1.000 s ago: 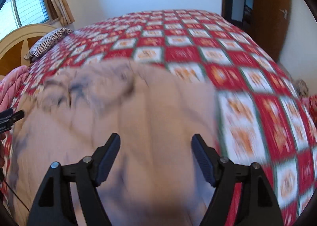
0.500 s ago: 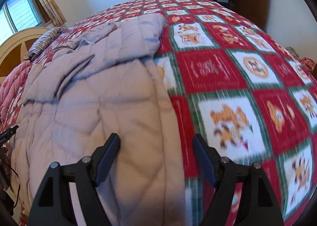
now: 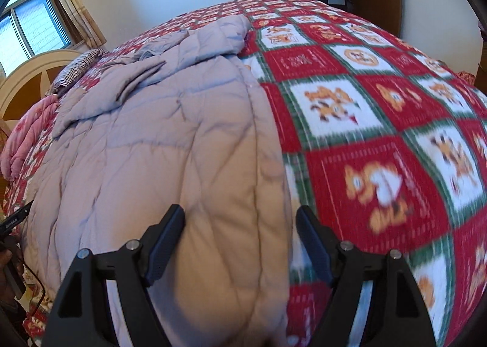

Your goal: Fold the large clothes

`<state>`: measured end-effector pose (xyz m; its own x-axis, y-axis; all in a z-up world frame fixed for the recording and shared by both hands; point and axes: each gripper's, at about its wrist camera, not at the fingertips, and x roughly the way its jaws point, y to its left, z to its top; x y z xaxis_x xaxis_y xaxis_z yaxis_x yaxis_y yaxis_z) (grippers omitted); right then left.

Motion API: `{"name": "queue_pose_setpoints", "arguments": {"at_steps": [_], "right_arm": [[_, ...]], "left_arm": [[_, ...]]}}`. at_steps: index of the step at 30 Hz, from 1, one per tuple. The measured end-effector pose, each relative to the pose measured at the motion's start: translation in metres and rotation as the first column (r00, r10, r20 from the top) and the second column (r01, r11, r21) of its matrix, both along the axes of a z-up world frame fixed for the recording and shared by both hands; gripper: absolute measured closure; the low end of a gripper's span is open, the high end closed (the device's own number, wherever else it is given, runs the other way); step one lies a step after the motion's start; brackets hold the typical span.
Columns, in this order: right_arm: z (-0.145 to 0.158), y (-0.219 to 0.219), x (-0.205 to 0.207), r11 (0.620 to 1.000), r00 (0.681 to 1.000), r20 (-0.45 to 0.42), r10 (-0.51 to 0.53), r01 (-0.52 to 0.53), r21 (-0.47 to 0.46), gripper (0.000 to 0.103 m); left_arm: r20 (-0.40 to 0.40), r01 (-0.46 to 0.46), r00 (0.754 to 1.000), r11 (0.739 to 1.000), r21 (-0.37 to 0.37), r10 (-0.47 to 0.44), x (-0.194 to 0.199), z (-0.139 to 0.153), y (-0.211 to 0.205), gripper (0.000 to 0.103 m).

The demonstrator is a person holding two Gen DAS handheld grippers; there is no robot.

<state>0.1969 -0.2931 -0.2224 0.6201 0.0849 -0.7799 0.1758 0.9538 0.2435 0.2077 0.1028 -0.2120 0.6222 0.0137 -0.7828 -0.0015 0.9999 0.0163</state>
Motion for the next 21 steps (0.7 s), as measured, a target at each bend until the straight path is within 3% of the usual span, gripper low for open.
{"name": "queue_pose_setpoints", "arguments": {"at_steps": [7,11,14,15,17,18,19,21], "right_arm": [[-0.006,0.009,-0.029,1.0,1.0,0.018,-0.017,0.016,0.02,0.025],[-0.008,0.017,-0.041,1.0,1.0,0.017,0.006,-0.006,0.021,0.035],[-0.009,0.018,-0.046,0.999,1.0,0.021,0.019,-0.02,0.04,0.046],[-0.01,0.018,-0.048,0.998,1.0,0.021,0.02,-0.021,0.052,0.049],[-0.009,0.019,-0.049,0.997,0.999,0.027,0.026,-0.028,0.074,0.067],[-0.007,0.021,-0.05,0.996,0.999,0.033,0.038,-0.04,0.077,0.074],[-0.005,0.023,-0.05,0.995,0.998,0.044,0.049,-0.053,0.081,0.082],[0.0,0.028,-0.052,0.996,0.997,0.06,0.056,-0.06,0.067,0.087]], "left_arm": [[-0.023,0.003,1.0,0.998,-0.061,-0.005,-0.024,-0.012,0.009,0.001],[-0.032,0.03,0.999,0.996,-0.08,-0.033,-0.028,-0.011,0.005,0.004],[-0.041,0.061,0.997,0.993,-0.103,-0.066,-0.03,-0.009,0.001,0.03],[-0.038,0.083,0.995,0.992,-0.094,-0.087,-0.032,-0.005,-0.004,0.043],[-0.029,0.106,0.994,0.993,-0.044,-0.108,-0.035,0.0,-0.012,0.06],[-0.016,0.119,0.993,0.992,-0.03,-0.119,-0.038,0.003,-0.014,0.076],[-0.004,0.126,0.992,0.992,-0.015,-0.126,-0.039,0.006,-0.016,0.082],[0.015,0.136,0.991,0.991,0.003,-0.136,-0.042,0.013,-0.017,0.087]]}}
